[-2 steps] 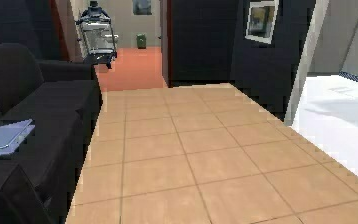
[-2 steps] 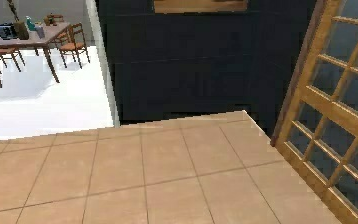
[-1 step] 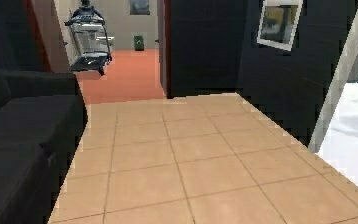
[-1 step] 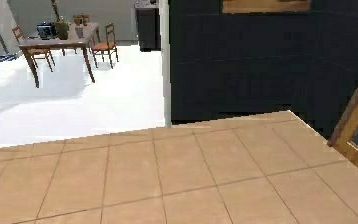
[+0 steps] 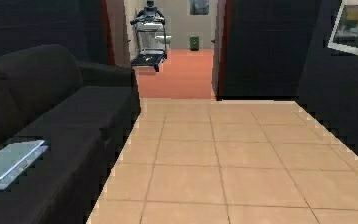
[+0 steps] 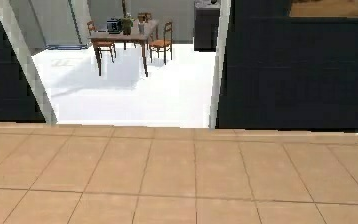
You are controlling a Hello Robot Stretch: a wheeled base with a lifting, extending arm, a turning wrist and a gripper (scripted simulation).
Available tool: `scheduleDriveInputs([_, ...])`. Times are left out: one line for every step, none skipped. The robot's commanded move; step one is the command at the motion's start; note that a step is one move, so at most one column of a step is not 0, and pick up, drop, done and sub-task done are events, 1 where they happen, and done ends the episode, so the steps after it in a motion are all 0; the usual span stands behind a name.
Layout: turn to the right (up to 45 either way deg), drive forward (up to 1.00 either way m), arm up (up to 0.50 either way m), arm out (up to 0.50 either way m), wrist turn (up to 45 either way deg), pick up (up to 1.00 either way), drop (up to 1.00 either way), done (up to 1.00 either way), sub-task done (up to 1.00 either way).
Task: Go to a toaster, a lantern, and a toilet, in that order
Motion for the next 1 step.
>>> scheduleDriveInputs([0.0,1.0,0.0,0.0,0.0,0.0,0.0,0.0,0.0])
